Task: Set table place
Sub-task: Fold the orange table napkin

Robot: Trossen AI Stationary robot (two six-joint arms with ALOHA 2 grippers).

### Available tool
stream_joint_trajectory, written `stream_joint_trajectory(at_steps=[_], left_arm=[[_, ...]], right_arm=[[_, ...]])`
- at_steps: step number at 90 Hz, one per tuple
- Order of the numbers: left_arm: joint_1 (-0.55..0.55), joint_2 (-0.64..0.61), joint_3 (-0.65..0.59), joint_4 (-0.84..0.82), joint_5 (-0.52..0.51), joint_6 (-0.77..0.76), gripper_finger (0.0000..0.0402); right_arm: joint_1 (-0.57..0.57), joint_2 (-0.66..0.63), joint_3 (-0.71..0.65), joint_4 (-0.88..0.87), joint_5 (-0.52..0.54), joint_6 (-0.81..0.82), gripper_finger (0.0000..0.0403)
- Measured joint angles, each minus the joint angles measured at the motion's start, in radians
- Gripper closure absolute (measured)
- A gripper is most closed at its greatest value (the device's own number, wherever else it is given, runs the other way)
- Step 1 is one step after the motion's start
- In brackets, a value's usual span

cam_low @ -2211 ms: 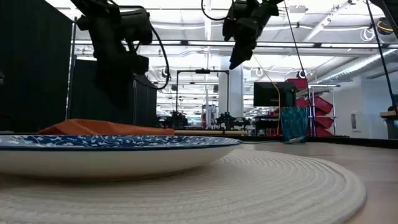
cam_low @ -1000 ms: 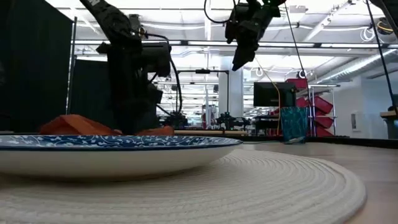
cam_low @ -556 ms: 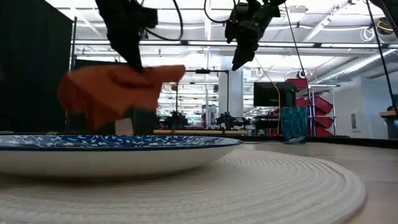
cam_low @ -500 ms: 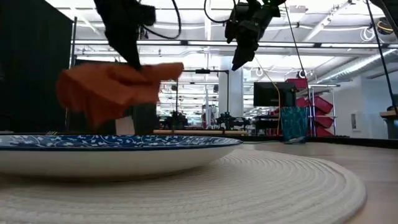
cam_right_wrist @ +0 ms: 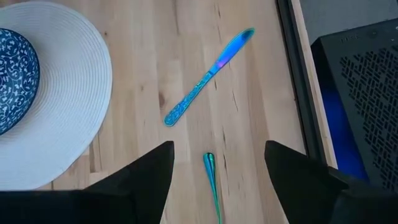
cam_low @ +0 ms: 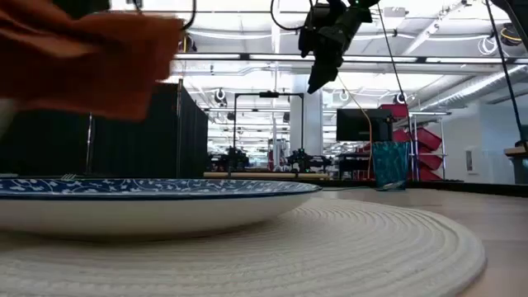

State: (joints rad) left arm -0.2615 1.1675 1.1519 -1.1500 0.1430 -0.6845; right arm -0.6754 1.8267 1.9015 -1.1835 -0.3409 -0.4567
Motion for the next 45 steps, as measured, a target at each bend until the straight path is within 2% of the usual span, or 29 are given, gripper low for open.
stream_joint_trajectory(at_steps=[8, 13, 24, 45], left_arm=[[-0.038, 0.003, 0.000, 0.047, -0.204, -0.012, 0.0401], [-0.043, 0.010, 0.000, 0.070, -0.276, -0.008, 0.0398], [-0.022, 0.030, 0.000, 0.052, -0.295, -0.015, 0.0378], [-0.018, 0.071, 0.000, 0.009, -0.331, 0.005, 0.0315]], right_arm=[[0.000, 0.000, 0.000, 0.005, -0.002, 0.000, 0.0165], [0.000, 0.000, 0.000, 0.004, -0.002, 0.000, 0.0165], [0.000, 0.000, 0.000, -0.013, -0.002, 0.006, 0.0165], [0.004, 0.000, 0.000, -0.024, -0.002, 0.007, 0.0165]])
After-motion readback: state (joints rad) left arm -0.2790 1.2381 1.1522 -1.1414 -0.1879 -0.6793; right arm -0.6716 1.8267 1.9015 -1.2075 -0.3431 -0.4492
